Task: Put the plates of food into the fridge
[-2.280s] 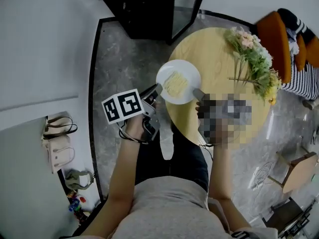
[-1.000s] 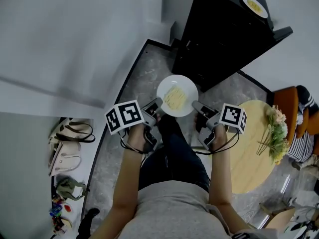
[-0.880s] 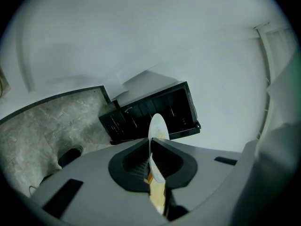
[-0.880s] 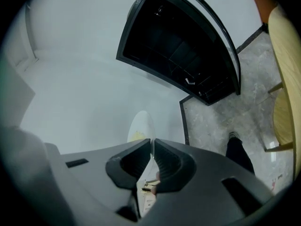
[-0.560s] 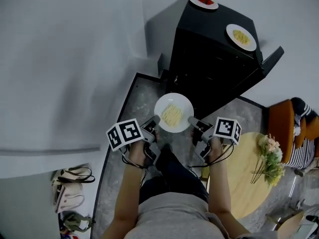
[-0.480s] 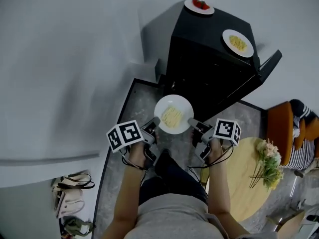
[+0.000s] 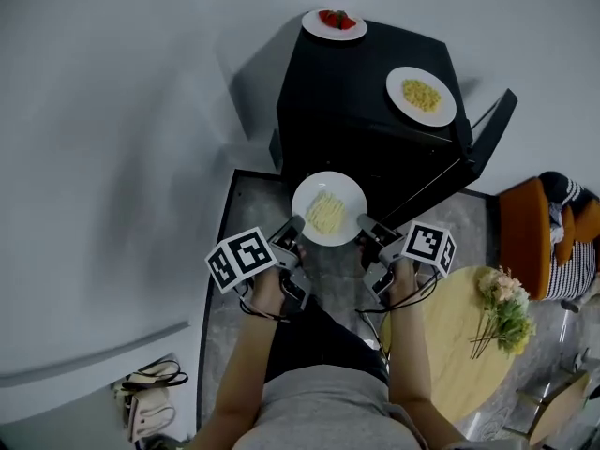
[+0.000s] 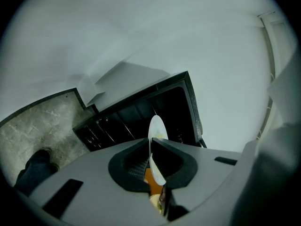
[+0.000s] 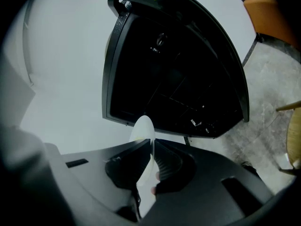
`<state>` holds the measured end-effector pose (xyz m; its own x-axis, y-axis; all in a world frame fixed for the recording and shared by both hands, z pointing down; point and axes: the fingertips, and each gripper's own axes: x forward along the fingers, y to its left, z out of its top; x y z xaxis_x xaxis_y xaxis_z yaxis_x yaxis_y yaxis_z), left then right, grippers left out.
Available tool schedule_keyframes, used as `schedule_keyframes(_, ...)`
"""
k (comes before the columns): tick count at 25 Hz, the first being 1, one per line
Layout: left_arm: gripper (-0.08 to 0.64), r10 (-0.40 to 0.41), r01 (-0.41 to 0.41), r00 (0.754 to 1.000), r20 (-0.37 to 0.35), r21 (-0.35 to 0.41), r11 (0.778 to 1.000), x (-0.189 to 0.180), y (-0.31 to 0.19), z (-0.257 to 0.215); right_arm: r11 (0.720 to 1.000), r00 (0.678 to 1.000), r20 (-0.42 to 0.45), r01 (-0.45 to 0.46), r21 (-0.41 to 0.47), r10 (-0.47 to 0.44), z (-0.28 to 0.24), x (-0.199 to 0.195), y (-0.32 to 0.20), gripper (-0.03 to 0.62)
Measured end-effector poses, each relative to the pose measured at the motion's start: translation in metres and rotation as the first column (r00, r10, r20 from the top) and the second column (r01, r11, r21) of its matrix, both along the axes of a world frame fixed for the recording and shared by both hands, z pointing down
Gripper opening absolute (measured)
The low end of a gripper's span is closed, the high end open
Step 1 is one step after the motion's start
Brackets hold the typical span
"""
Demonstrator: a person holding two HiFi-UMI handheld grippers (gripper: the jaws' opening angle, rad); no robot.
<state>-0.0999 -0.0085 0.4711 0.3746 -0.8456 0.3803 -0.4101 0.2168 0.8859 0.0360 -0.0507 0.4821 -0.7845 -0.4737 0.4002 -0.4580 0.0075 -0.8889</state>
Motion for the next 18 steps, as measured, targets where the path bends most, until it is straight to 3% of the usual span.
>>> schedule_keyframes(5, 0.023, -0.027, 0.029, 0.998, -0.053, 0.051, 0.998, -0.003, -0.030, -0.004, 0.992, 0.991, 0.064, -0.123, 0.035, 0.121, -0.008, 0.001, -0.030, 0.031)
schedule_keyframes(13, 0.025, -0.065, 0.068, 0.997, -0.035, 0.111, 0.992, -0.023, -0.080, -0.006, 0.970, 0.971, 0.123, -0.217, 0.109, 0.203, -0.014, -0.017, -0.080, 0.029)
schedule_keyframes(18, 0.025, -0.090, 0.095, 0.995, -0.050, 0.124, 0.988, -0.024, -0.100, 0.000, 0.942, 0.947, 0.153, -0.304, 0.142, 0.282, -0.012, -0.019, -0.107, 0.029)
